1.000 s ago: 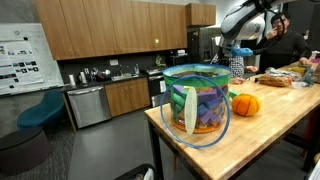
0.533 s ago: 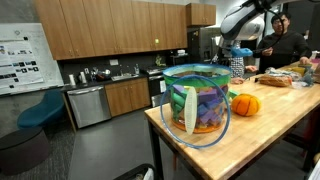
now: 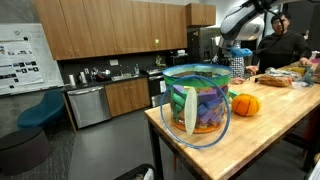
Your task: Pick up the green and orange connected blocks and put them on the table
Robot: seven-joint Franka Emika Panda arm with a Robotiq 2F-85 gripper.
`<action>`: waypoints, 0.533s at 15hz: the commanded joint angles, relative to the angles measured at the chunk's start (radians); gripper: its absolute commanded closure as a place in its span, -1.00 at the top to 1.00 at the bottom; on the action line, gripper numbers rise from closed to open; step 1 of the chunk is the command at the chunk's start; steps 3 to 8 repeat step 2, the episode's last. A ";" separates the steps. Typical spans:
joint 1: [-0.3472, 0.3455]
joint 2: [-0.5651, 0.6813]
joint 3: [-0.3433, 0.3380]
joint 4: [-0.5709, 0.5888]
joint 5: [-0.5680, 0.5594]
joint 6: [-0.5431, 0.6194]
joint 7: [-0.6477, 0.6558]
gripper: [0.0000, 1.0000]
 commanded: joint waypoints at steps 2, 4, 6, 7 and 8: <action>-0.007 0.000 0.006 0.002 0.002 -0.003 -0.001 0.35; -0.007 0.000 0.006 0.002 0.002 -0.003 -0.001 0.35; -0.007 0.000 0.006 0.002 0.002 -0.003 -0.001 0.35; -0.007 0.000 0.006 0.002 0.002 -0.003 -0.001 0.35; -0.007 0.000 0.006 0.002 0.002 -0.003 -0.001 0.35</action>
